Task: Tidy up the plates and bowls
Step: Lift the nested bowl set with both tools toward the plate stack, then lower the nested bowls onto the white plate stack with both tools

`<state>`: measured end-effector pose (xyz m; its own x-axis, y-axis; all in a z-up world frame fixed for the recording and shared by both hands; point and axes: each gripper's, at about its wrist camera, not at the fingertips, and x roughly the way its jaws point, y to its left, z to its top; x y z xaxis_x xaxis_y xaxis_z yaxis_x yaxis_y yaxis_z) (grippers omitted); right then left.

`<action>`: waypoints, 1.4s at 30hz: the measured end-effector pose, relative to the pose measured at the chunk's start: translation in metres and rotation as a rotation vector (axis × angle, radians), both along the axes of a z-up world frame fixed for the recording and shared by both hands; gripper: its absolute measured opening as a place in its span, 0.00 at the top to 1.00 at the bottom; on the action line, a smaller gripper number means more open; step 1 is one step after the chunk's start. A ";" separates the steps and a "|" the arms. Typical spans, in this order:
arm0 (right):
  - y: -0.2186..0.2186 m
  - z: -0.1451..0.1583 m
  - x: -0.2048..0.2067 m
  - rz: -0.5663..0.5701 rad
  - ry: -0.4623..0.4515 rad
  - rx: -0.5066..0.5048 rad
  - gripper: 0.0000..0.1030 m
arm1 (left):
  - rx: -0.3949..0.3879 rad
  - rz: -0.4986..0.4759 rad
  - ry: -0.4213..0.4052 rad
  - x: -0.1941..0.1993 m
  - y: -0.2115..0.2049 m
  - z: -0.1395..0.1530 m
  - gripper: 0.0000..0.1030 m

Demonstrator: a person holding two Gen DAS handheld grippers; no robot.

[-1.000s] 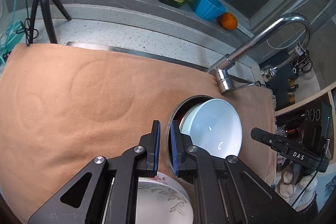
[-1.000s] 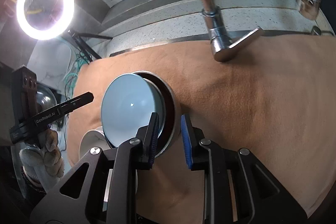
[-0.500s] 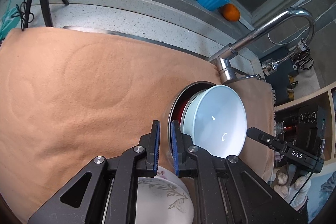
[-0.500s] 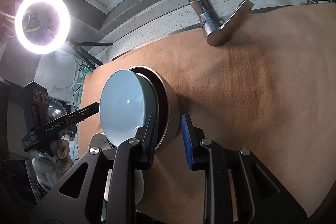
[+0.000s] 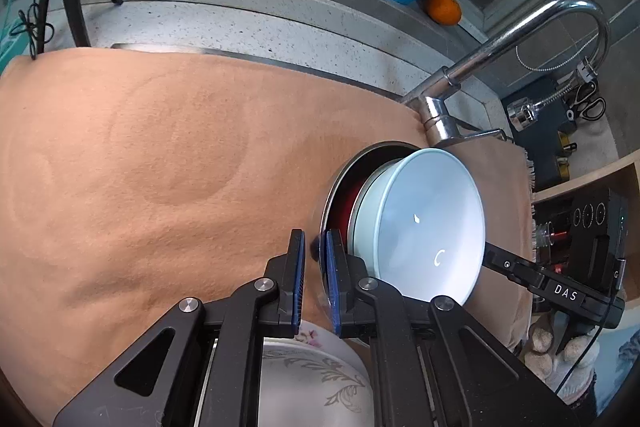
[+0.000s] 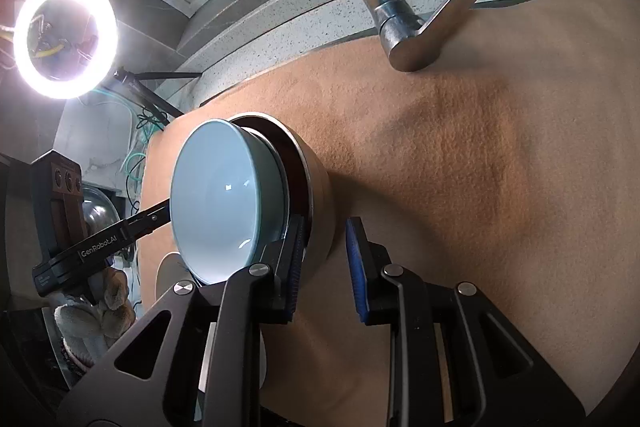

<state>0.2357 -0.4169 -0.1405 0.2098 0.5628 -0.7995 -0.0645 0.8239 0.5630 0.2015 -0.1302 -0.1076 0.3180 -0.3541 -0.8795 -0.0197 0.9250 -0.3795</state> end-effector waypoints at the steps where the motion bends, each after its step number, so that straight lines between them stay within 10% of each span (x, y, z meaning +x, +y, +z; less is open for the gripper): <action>1: 0.001 -0.001 0.000 0.004 0.002 -0.001 0.78 | 0.001 -0.002 0.001 0.001 -0.001 -0.001 0.91; 42: 0.028 0.049 -0.024 -0.007 -0.037 -0.006 0.88 | -0.027 -0.059 -0.082 -0.027 0.023 0.048 0.91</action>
<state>0.2116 -0.3888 -0.0920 0.2433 0.5561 -0.7947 -0.0790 0.8280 0.5552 0.1749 -0.1077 -0.0594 0.3666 -0.3974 -0.8412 0.0671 0.9131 -0.4021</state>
